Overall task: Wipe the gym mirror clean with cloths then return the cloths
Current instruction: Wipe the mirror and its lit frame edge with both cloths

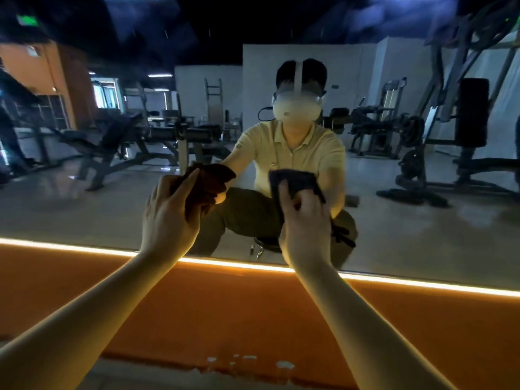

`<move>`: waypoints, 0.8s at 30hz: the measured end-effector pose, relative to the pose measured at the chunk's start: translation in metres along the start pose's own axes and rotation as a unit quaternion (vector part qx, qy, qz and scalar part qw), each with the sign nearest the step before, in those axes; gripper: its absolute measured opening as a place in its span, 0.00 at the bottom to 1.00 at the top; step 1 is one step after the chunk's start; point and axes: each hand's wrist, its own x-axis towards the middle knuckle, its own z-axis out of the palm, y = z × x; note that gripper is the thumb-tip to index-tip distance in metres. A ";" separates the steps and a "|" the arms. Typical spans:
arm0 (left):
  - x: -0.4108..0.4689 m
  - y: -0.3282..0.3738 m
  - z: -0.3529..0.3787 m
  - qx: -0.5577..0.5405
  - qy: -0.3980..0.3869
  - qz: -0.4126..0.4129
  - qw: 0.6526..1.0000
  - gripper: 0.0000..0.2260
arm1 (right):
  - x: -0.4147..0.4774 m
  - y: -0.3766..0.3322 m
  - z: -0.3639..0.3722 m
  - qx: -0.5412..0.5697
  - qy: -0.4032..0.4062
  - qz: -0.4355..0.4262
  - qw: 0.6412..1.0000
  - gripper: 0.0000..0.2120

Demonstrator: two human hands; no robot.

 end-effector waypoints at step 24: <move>-0.010 -0.082 -0.003 -0.039 -0.012 0.044 0.998 0.31 | -0.039 -0.101 0.071 -0.006 -0.089 -0.181 0.979 0.34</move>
